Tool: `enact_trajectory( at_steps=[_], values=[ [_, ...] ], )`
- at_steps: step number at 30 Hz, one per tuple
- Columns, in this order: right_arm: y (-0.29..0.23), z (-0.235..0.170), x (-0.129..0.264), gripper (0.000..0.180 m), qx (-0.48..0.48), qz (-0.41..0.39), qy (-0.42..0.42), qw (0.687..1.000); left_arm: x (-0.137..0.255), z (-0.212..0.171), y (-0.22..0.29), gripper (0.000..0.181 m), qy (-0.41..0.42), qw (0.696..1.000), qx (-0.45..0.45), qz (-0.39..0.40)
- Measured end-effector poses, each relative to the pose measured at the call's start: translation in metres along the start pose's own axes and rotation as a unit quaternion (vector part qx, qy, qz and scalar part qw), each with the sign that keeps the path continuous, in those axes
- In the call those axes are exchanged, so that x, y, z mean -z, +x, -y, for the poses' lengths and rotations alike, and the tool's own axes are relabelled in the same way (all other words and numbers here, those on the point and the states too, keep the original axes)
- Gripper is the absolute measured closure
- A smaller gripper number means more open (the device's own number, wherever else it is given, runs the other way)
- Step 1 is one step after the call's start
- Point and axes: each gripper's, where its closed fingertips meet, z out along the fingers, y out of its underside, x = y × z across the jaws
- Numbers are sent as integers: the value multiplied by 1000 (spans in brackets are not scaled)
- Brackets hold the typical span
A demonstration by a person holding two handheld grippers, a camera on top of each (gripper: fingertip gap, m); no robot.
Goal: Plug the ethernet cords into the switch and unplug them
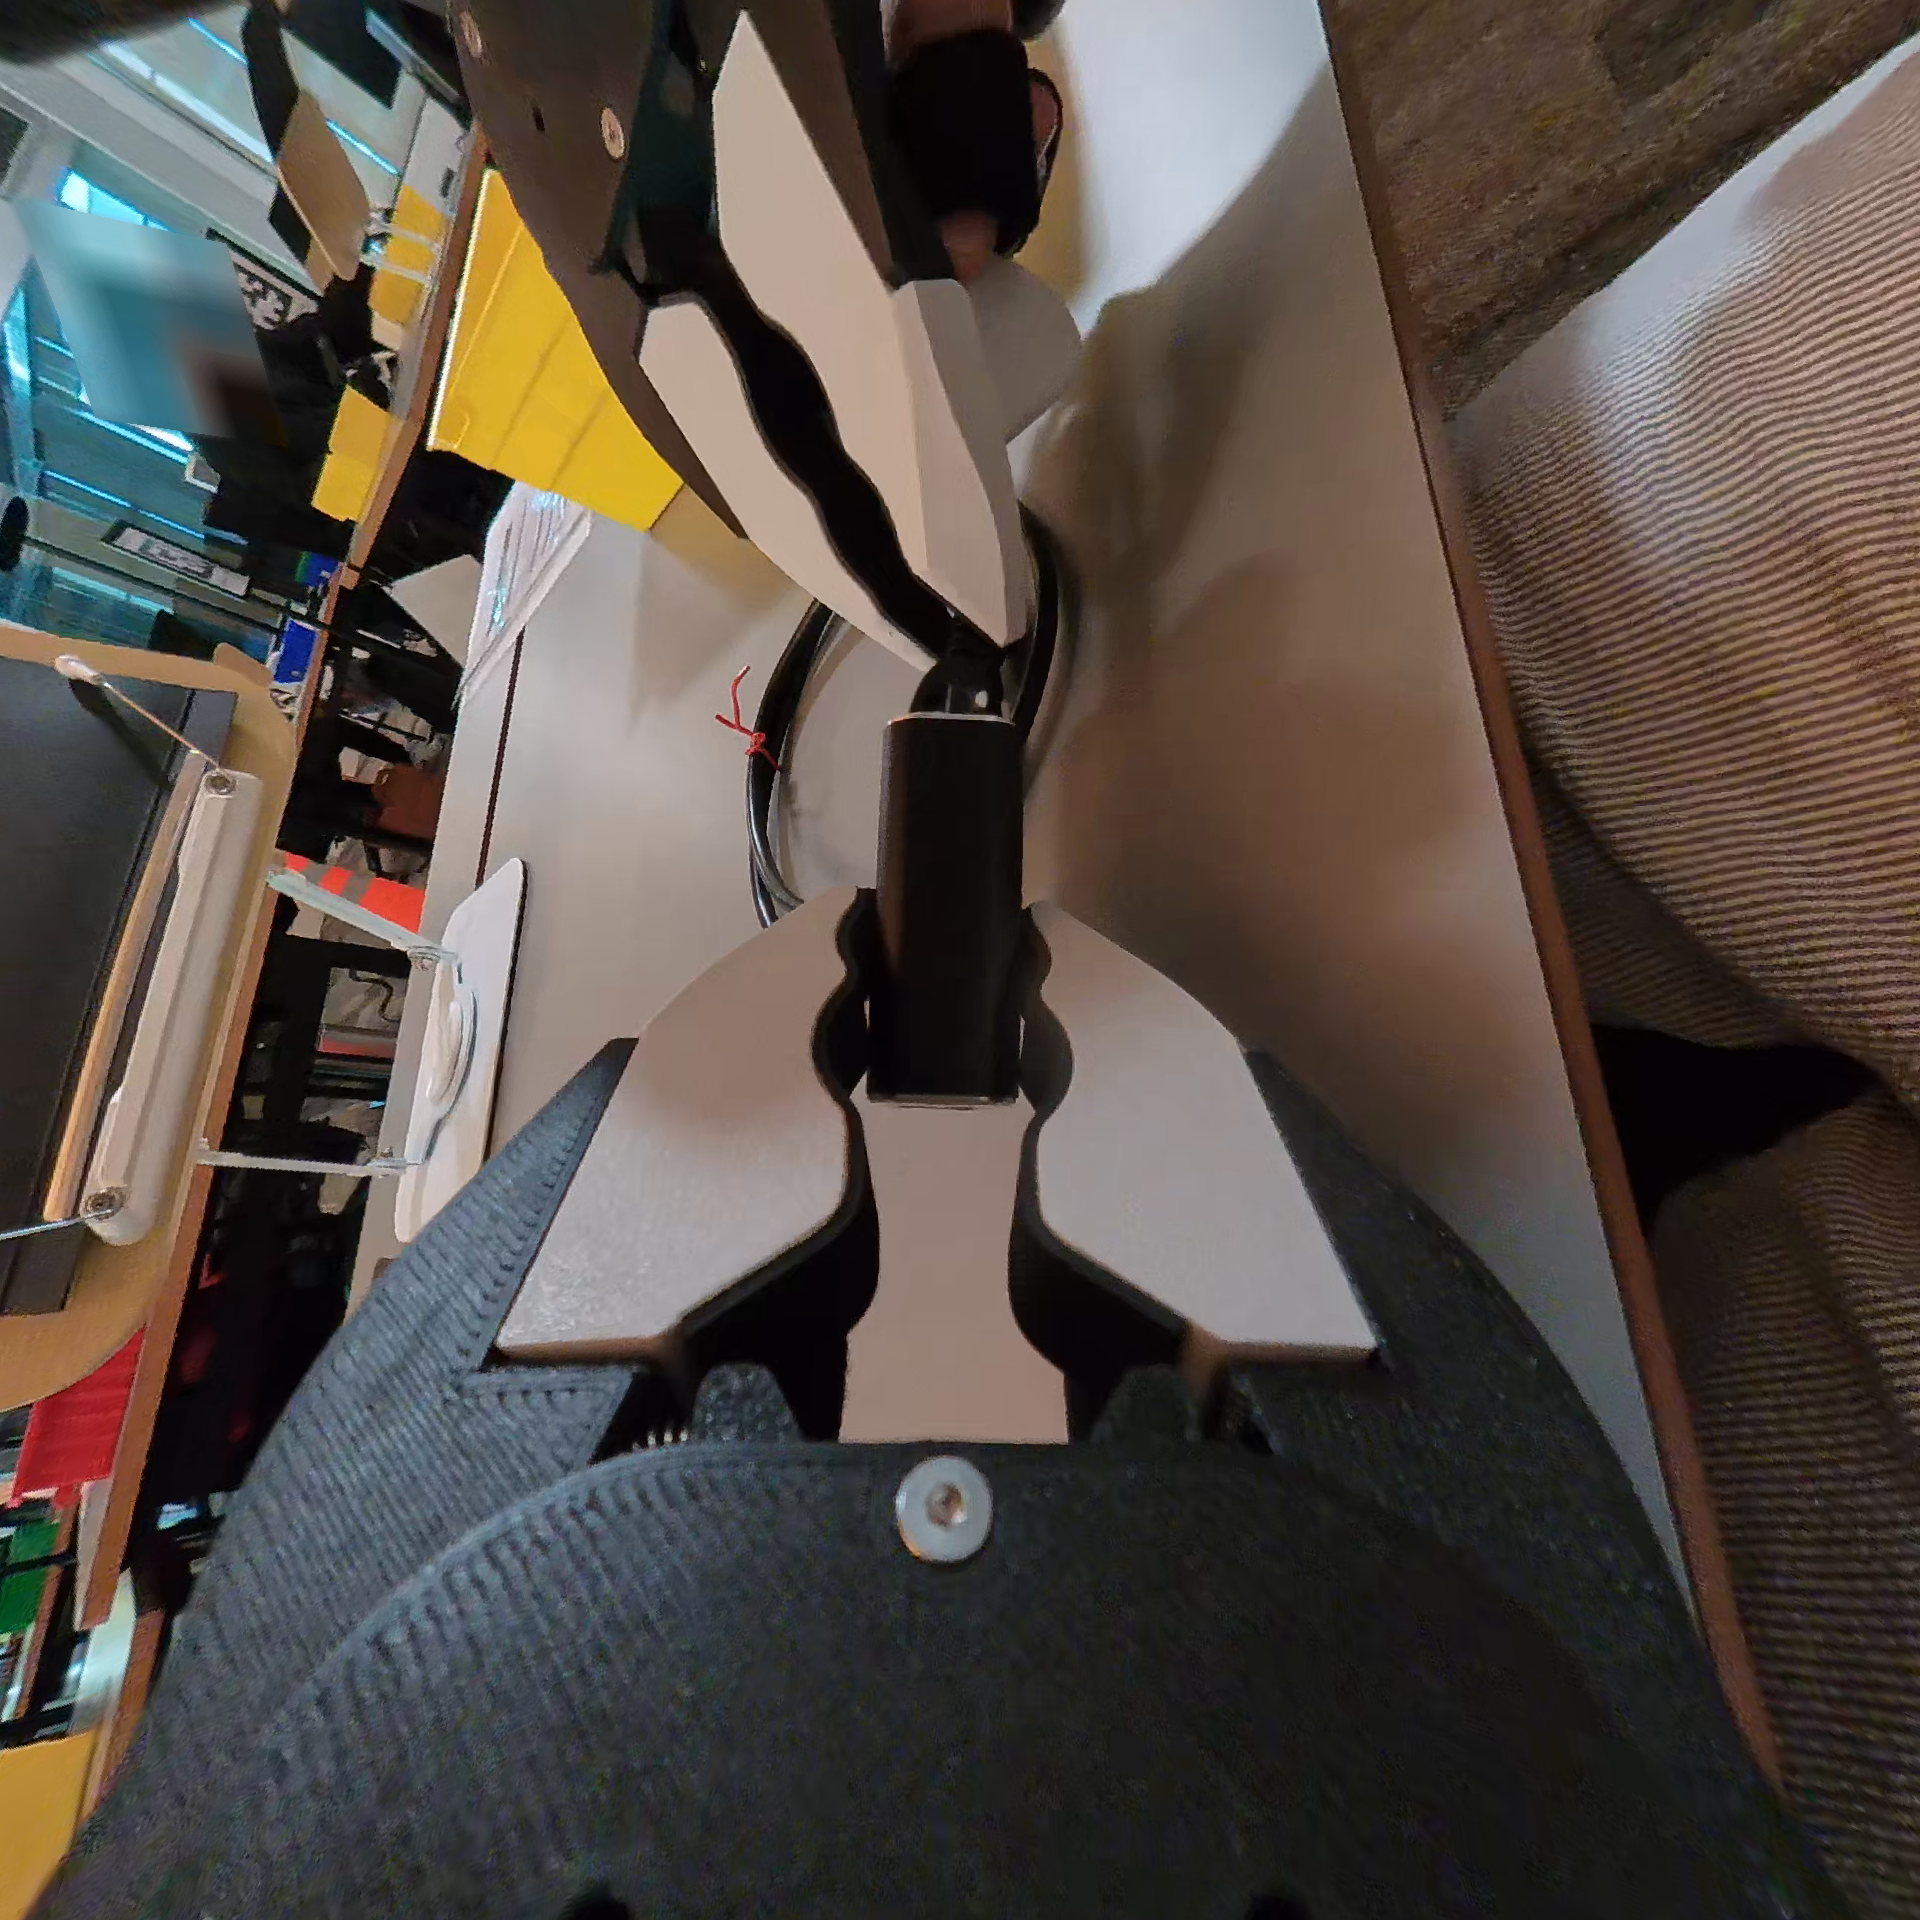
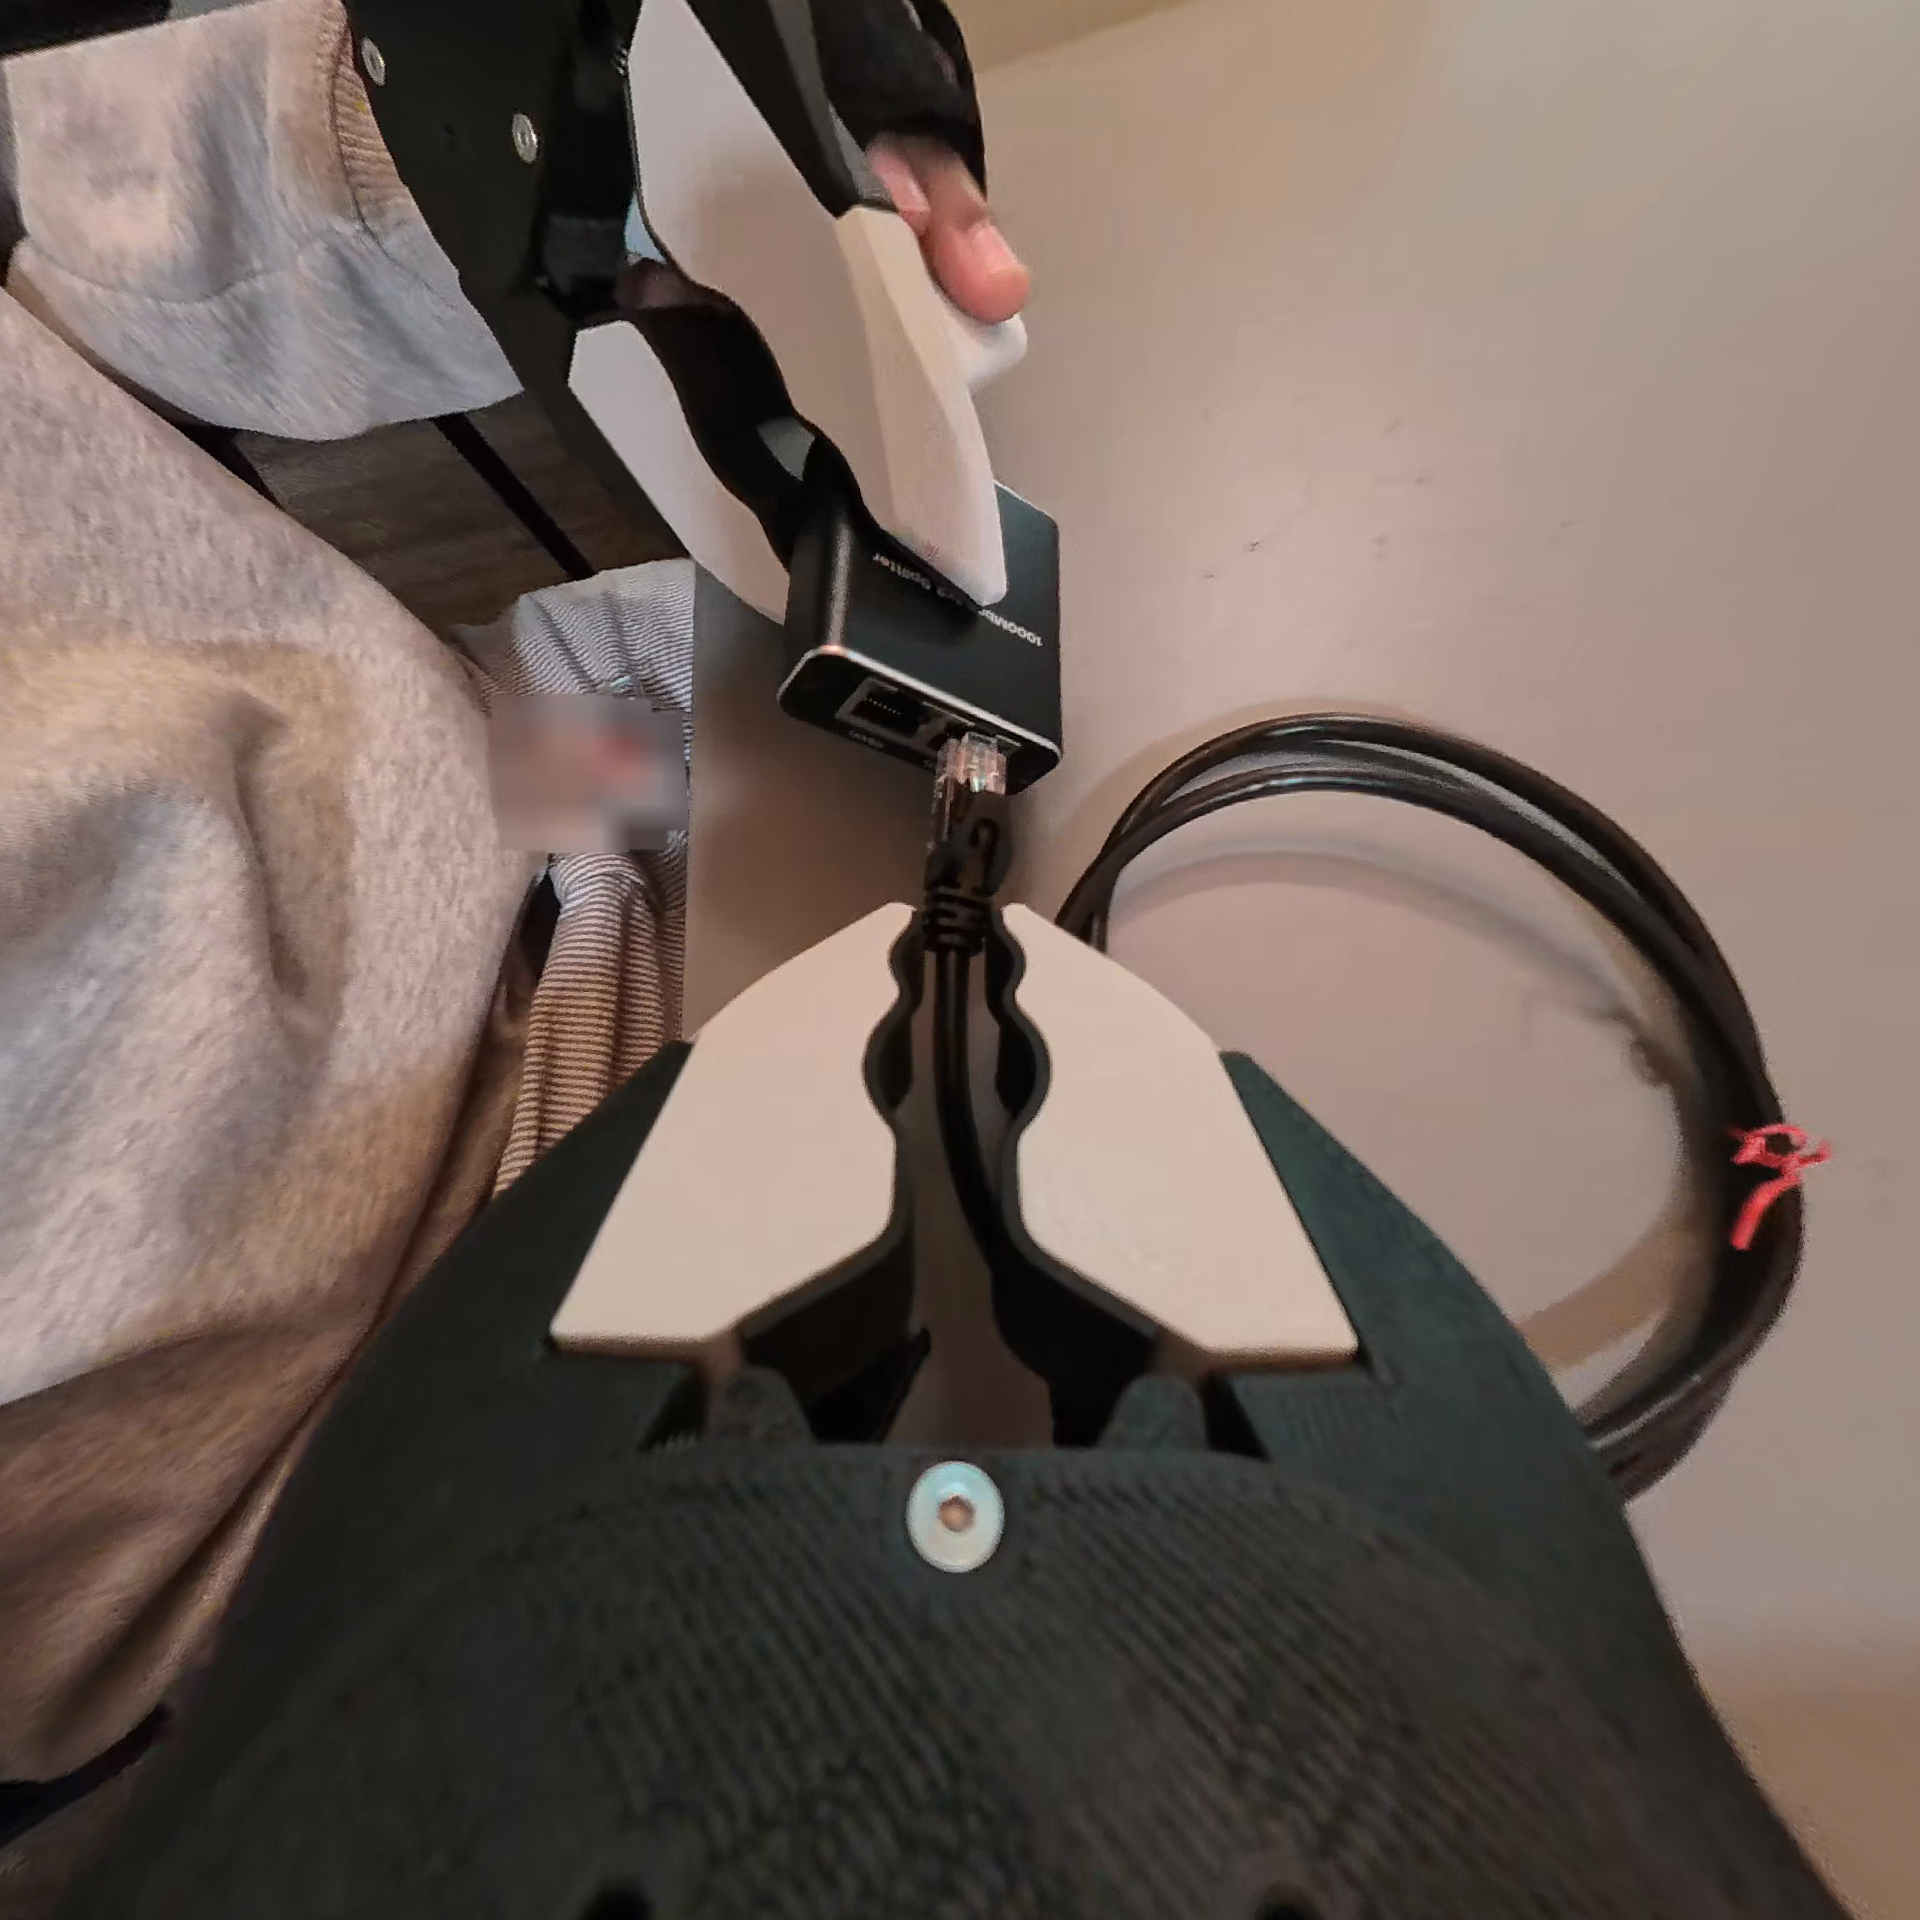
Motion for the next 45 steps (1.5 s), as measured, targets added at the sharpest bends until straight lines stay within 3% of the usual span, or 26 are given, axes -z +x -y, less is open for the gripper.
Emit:
enact_trajectory(
  at_steps=[23,37,45],
  values=[
    [-10,-5,-3,169,-36,53,-4,998,-1,6,14,156,-1,999,-20,-27],
    [-13,3,2,169,-49,81,36,995,1,14,8,156,39,998,42,-23],
    [-12,3,-2,169,-49,72,35,996,-6,0,14,157,-4,999,32,-32]
  ],
)
